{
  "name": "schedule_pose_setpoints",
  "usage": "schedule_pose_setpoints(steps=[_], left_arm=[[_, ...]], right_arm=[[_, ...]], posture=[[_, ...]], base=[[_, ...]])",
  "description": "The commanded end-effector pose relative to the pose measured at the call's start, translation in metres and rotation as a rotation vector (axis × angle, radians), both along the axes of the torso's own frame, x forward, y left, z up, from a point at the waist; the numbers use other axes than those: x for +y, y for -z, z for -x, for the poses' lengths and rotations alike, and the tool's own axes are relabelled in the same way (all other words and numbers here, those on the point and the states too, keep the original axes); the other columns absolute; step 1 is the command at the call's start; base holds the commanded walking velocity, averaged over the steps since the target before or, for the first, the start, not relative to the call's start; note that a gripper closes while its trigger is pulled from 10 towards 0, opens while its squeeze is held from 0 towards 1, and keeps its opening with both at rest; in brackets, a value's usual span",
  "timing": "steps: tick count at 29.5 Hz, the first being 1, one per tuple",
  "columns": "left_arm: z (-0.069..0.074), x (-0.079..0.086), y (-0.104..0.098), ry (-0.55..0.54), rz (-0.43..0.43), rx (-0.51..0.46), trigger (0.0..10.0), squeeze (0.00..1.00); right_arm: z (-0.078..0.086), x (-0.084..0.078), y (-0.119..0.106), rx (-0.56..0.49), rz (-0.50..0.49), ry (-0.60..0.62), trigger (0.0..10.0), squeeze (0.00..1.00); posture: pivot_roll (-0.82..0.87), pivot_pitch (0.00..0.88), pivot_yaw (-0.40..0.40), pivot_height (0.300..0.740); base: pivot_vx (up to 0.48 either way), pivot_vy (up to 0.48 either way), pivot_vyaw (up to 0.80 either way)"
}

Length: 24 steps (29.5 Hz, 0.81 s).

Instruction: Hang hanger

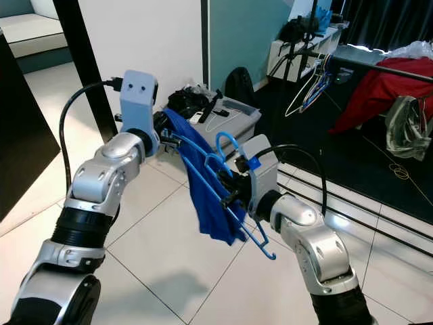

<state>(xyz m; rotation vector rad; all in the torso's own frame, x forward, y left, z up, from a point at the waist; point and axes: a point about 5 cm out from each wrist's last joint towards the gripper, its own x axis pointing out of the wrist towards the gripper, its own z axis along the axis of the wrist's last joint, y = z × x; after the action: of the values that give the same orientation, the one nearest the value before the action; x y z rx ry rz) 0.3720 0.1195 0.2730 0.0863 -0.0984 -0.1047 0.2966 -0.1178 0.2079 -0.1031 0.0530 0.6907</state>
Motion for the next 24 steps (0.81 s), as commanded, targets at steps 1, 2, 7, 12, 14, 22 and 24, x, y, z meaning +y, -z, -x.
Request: schedule_pose_setpoints(steps=[1, 2, 7, 12, 14, 22, 24], left_arm=[[0.002, 0.001, 0.001, -0.019, -0.003, -0.001, 10.0, 0.00], [0.002, 0.001, 0.001, -0.021, -0.003, -0.001, 10.0, 0.00], [0.003, -0.001, 0.001, -0.012, -0.006, 0.003, 10.0, 0.00], [0.004, -0.002, 0.002, -0.006, -0.012, 0.009, 10.0, 0.00], [0.004, -0.002, 0.002, -0.005, -0.014, 0.010, 10.0, 0.00], [0.003, -0.002, 0.004, 0.000, -0.041, 0.011, 10.0, 0.00], [0.003, -0.003, 0.005, 0.006, -0.051, 0.016, 10.0, 0.00]], right_arm=[[-0.001, -0.004, 0.001, 0.010, 0.009, 0.018, 10.0, 0.00], [0.002, -0.005, 0.003, 0.017, 0.034, -0.005, 10.0, 0.00], [0.008, -0.004, 0.009, 0.037, 0.082, -0.062, 10.0, 0.00], [0.010, -0.003, 0.008, 0.038, 0.080, -0.078, 10.0, 0.00], [0.010, -0.002, 0.008, 0.036, 0.079, -0.081, 10.0, 0.00], [0.009, -0.003, 0.003, 0.014, 0.060, -0.084, 10.0, 0.00], [0.010, -0.004, 0.000, 0.005, 0.052, -0.095, 10.0, 0.00]], posture=[[-0.08, 0.045, -0.014, 0.740], [-0.08, 0.048, -0.015, 0.740], [-0.08, 0.047, -0.015, 0.740], [-0.08, 0.047, -0.015, 0.740], [-0.08, 0.047, -0.015, 0.740], [-0.08, 0.041, -0.014, 0.740], [-0.08, 0.041, -0.014, 0.740]], base=[[0.000, 0.000, 0.00], [0.000, 0.000, 0.00], [0.000, 0.000, 0.00], [0.000, 0.000, 0.00], [0.000, 0.000, 0.00], [0.000, 0.000, 0.00], [0.000, 0.000, 0.00]])
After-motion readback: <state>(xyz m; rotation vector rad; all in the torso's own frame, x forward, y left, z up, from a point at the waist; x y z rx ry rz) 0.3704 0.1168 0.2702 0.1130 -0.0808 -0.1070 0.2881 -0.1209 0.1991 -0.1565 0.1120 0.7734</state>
